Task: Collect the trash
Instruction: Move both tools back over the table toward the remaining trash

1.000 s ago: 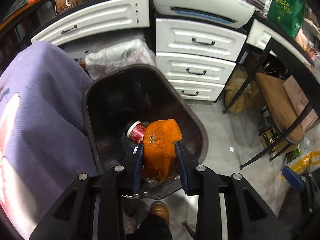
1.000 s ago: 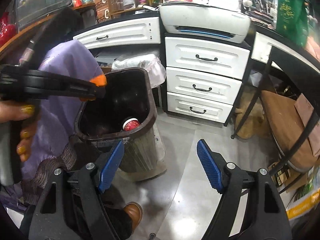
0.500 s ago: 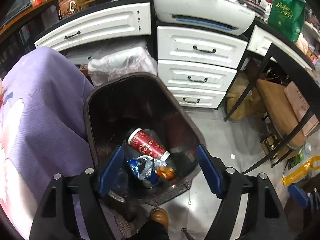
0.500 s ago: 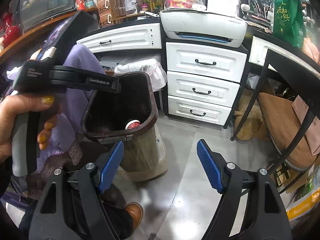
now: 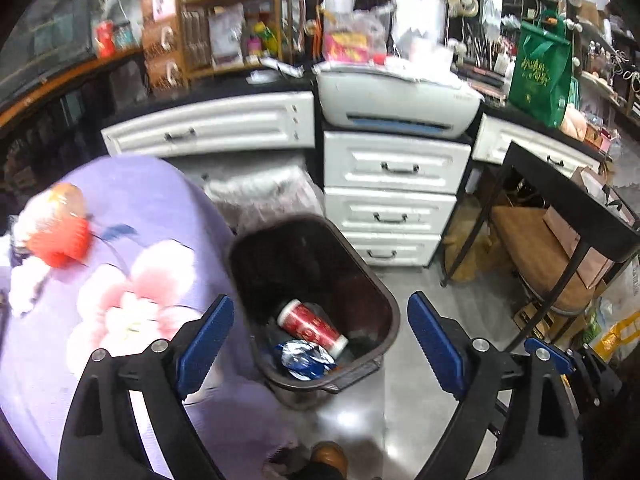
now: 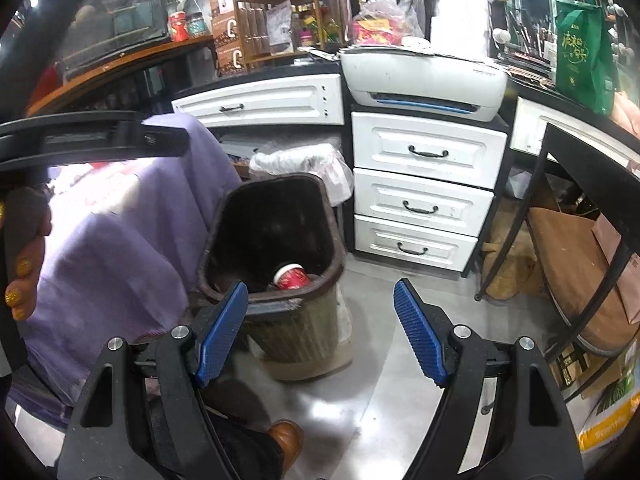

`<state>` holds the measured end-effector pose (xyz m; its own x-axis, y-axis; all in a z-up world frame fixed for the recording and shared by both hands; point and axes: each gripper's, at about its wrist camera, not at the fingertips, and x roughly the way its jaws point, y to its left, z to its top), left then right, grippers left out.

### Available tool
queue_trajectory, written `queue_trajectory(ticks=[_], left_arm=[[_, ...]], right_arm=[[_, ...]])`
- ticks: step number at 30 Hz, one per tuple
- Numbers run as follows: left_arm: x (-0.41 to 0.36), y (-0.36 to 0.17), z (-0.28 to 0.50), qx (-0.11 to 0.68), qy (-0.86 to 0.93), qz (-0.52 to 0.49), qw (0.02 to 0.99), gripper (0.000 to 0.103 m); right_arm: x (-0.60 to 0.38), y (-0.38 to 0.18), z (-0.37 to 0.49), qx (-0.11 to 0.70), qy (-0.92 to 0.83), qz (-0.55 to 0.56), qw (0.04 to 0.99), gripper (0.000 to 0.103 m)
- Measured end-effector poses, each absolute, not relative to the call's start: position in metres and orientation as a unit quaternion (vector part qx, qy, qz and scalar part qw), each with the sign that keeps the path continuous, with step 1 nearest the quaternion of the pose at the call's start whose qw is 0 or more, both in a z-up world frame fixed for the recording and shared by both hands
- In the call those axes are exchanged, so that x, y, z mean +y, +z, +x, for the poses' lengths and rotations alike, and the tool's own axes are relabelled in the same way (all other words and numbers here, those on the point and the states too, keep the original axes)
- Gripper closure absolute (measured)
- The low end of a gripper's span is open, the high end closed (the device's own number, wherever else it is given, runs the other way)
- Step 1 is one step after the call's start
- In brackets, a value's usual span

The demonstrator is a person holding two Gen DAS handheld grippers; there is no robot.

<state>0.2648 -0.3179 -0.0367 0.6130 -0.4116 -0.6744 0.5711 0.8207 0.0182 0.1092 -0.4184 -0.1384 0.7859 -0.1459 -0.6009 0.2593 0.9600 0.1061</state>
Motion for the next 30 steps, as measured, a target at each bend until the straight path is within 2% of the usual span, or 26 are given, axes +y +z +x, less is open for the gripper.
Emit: queue_trajectory(ticks=[8,18,30], left_arm=[[-0.271,-0.007,0.252,0.309,-0.263,0.092,0.909,0.013],[-0.206,0.01,0.256,0.303,-0.226,0.092,0.921,0.013],[-0.081,0.009,0.285,0.319,-0.104,0.08,0.939,0.013]], right_arm=[[-0.394,-0.118,0.117,0.296,-0.072,0.097,0.948,0.027],[-0.336,-0.087,0.155,0.286,0.028,0.08,0.954,0.027],[-0.26,-0.067,0.204,0.296,0.13,0.06,0.944,0.027]])
